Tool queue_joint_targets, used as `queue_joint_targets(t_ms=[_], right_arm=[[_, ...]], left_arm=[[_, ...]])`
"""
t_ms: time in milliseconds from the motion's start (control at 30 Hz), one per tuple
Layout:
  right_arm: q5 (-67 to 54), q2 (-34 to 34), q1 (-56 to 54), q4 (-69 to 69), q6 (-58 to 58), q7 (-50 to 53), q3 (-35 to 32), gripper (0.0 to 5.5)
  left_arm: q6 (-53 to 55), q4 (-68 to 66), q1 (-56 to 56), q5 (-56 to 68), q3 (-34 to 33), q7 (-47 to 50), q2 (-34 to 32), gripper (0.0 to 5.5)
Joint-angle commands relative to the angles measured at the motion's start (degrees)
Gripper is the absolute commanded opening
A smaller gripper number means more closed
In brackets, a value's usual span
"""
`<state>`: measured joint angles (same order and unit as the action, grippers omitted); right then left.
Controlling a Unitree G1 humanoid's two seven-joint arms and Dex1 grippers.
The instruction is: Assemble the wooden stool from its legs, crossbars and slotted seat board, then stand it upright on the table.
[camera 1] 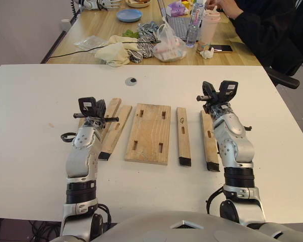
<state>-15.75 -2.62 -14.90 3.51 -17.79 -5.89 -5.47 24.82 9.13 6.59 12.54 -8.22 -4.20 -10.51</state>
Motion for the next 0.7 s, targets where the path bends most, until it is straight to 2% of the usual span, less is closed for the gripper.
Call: queue_joint_targets(t_ms=[33,233,533,600,700], right_arm=[[0.1,2.2,3.0,1.7,0.5,1.2,0.6,0.00],[0.2,4.5,3.9,0.7,2.4,2.4,0.9,0.00],[0.1,1.6,-2.8,-6.5,4.1,1.1,-2.6,0.00],[0.2,0.8,-3.3,-6.7,3.7,0.7,-2.5,0.00],[0.4,-0.5,-3.1,-6.5,3.1,0.3,-3.1,0.00]], left_arm=[[-1.8,-1.4,-1.5,-1.1,0.0,-1.6,-1.4,0.03],[-3.9,-7.0,5.1,-2.2,-0.2,-2.5,-2.8,0.03],[-6.3,-9.2,5.6,-3.6,1.3,-0.8,0.3,0.03],[-6.5,-9.1,5.7,-2.8,-0.5,-0.7,0.0,0.33],[-0.8,-9.6,6.6,-1.8,-4.3,-2.8,-6.1,0.80]])
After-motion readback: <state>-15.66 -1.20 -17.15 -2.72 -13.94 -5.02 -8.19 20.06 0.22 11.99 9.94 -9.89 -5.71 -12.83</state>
